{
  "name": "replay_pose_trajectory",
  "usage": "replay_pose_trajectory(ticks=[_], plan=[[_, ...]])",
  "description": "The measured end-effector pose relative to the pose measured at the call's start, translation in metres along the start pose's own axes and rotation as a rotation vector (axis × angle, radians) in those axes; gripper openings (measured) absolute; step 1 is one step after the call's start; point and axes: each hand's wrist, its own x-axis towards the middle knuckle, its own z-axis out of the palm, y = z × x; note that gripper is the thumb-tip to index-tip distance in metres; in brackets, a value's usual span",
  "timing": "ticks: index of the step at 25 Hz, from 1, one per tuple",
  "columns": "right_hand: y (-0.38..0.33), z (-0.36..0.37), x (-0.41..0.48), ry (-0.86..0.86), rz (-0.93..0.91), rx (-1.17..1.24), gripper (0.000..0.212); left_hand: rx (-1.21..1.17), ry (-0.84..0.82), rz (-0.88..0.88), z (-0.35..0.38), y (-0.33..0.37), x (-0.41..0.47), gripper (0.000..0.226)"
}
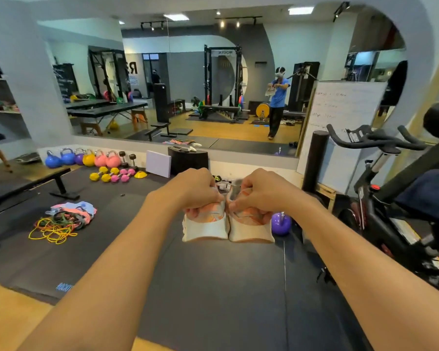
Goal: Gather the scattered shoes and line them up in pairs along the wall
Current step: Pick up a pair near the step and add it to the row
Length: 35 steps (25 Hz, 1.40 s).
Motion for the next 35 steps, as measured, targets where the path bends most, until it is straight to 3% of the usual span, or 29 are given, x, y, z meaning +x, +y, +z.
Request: replay_pose_trajectory(ticks=[11,25,35], plan=[[0.047,-0.014,0.292,-0.058,0.032,0.015,0.024,-0.032,-0.049,-0.022,-0.04,-0.104,0.278,0.021],[0.123,0.001,0.636,-0.049,0.194,0.121,0.033,0.035,-0.045,0.151,-0.053,-0.241,0.632,0.022],[0.192,0.017,0.913,-0.115,0.24,0.174,0.035,-0.01,-0.081,0.066,-0.049,-0.348,0.878,0.02]])
